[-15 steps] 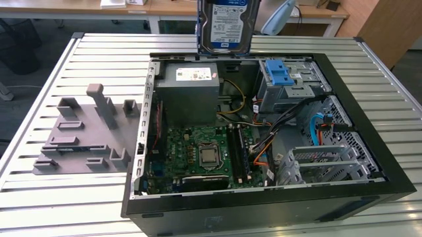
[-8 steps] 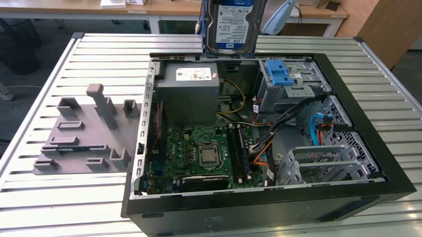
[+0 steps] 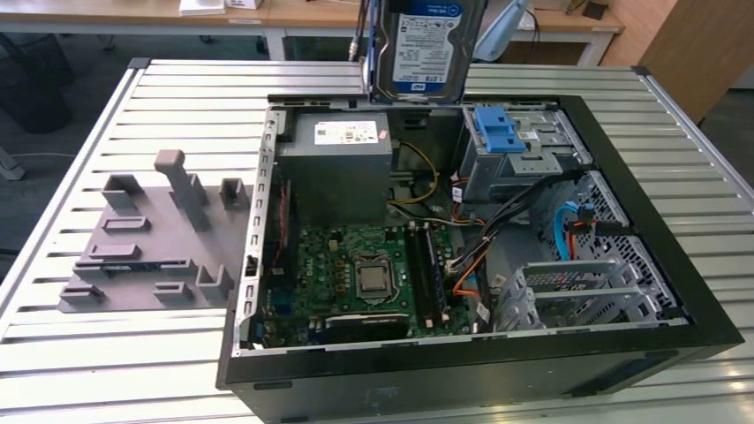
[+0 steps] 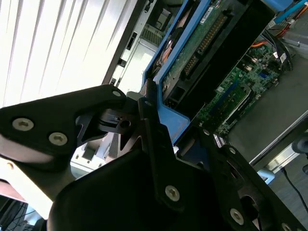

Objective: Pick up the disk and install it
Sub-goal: 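Pick up the disk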

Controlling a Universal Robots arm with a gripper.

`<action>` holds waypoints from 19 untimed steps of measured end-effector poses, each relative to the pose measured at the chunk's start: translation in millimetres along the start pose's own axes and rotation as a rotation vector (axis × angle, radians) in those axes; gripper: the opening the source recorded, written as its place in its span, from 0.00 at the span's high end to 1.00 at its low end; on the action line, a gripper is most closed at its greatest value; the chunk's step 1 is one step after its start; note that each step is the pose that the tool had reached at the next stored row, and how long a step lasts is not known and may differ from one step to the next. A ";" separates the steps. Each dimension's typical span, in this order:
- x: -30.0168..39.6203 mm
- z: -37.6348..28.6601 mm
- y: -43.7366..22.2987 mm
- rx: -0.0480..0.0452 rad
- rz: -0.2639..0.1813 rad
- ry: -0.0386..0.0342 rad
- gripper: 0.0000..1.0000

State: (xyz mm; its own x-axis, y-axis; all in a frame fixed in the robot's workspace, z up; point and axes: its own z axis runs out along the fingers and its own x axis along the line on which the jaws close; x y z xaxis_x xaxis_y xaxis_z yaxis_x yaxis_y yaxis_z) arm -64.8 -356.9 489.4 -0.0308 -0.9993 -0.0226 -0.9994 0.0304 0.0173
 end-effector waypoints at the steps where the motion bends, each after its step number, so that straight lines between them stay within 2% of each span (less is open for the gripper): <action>1: 0.8 0.0 -0.6 0.0001 0.000 -0.0001 0.64; 19: 19.3 -0.4 -7.4 0.0000 0.000 -0.0001 0.64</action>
State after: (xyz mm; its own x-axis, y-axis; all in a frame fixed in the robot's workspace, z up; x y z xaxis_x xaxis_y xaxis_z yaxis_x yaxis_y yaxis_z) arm -57.9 -376.4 489.3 -0.0312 -0.9993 -0.0227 -0.9994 0.0308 0.0173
